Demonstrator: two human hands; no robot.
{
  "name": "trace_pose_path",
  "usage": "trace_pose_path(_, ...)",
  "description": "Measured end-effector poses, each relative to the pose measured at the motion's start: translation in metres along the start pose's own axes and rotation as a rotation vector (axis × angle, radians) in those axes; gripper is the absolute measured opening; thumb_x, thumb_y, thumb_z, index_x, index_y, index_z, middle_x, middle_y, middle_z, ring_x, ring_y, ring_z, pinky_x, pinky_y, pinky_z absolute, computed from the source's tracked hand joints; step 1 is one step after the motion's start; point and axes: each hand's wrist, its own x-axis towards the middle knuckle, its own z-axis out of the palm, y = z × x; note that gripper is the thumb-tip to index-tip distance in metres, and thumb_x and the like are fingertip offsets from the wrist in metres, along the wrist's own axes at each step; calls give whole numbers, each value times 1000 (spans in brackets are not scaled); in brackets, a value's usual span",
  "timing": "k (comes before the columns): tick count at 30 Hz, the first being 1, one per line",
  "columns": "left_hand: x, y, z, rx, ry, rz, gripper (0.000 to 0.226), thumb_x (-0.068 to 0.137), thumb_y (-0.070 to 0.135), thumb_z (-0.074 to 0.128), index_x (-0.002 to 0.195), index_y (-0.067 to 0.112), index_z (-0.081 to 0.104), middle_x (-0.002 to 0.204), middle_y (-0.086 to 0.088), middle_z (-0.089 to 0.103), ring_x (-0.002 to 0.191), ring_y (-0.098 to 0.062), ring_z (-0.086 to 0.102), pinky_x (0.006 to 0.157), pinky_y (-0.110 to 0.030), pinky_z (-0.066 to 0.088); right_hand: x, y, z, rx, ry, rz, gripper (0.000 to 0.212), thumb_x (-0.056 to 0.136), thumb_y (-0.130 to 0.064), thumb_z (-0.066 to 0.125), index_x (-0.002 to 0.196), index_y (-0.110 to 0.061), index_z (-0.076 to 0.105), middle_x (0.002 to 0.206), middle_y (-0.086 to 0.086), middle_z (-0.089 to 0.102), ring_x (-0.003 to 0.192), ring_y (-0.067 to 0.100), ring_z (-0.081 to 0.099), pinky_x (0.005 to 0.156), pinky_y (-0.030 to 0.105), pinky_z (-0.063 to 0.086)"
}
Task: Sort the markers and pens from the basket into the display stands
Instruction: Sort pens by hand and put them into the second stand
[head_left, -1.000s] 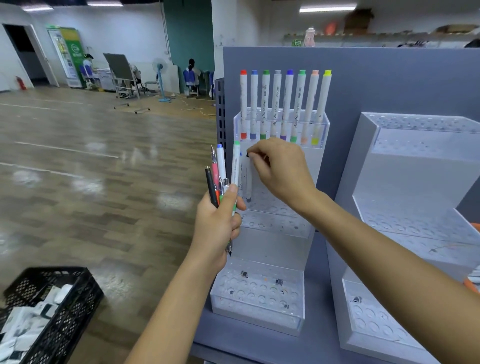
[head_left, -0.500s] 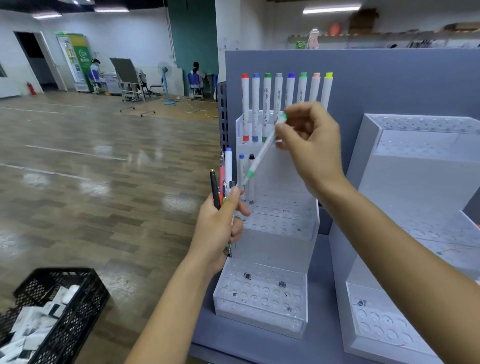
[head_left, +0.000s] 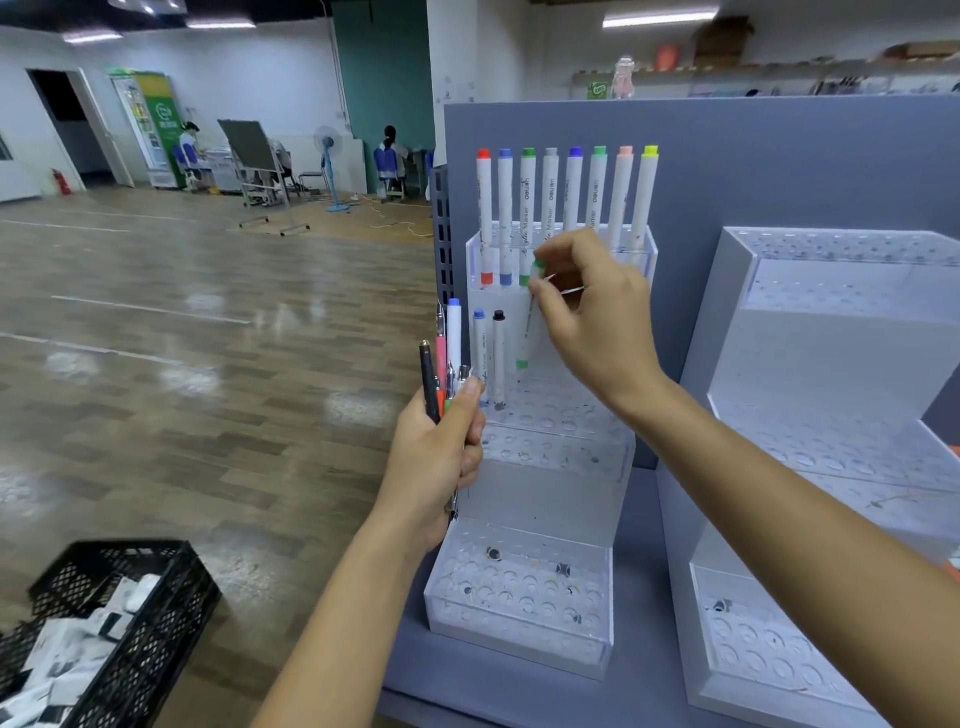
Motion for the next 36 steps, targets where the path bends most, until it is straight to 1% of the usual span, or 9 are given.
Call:
trace_pose_path(6,0,-1,1,-5,1,8,35,96,30,51,116,0,51,55,10,43,41,-6,26,39,-19,21,-10,6,7,-161,-125,-36,17,84,-12,70,96,-6,59,81,1,63,68,16,56,68,37,52)
trace_pose_path(11,0,-1,1,5,1,22,15,96,30,52,96,16,49,58,8,44,43,-7,26,38,-19,22,-12,5,7,-243,-205,-51,16,87,-15,67,98,-5,61,88,7,64,76,22,59,71,40,50)
trace_pose_path(16,-2,-2,0,47,-28,37,17,97,32,50,104,17,51,64,7,52,43,-8,29,40,-19,25,-12,6,6,-289,-246,-30,14,92,-14,59,99,-6,67,93,7,66,83,24,61,75,36,48)
trace_pose_path(20,-2,-2,-3,97,-50,42,28,97,34,49,107,9,57,73,11,61,43,-8,30,41,-19,25,-16,-7,1,-49,-172,76,23,95,-20,55,113,-11,65,90,-2,68,80,13,63,77,29,51)
trace_pose_path(23,-2,-1,-4,110,-90,49,36,94,36,51,104,1,57,80,15,64,43,-9,29,40,-20,23,-15,-18,-3,214,-312,226,29,94,-17,56,122,-17,60,97,-2,69,86,9,68,81,28,55)
trace_pose_path(25,-3,2,-4,85,-129,45,38,90,39,53,105,4,59,78,15,62,43,-8,29,39,-19,23,-13,-22,-5,344,-374,317,27,91,-6,58,115,-17,64,98,2,69,83,12,69,77,29,57)
trace_pose_path(28,-4,7,-2,62,-177,36,33,91,37,51,107,11,61,72,12,60,42,-7,30,37,-18,23,-8,-23,-10,487,-329,433,22,86,2,62,98,-17,65,88,3,65,75,14,67,72,31,58)
trace_pose_path(31,0,9,0,31,-151,3,29,94,37,49,109,15,60,68,7,58,41,-6,31,36,-17,23,-1,-19,-18,564,-165,489,22,86,3,62,92,-18,61,85,1,60,75,13,66,74,33,59)
trace_pose_path(36,8,7,1,-117,-68,-73,24,97,32,47,95,10,56,56,7,36,40,-4,25,34,-15,21,12,-3,-34,382,66,356,19,86,-2,61,98,-17,60,89,-6,63,79,14,67,70,32,58)
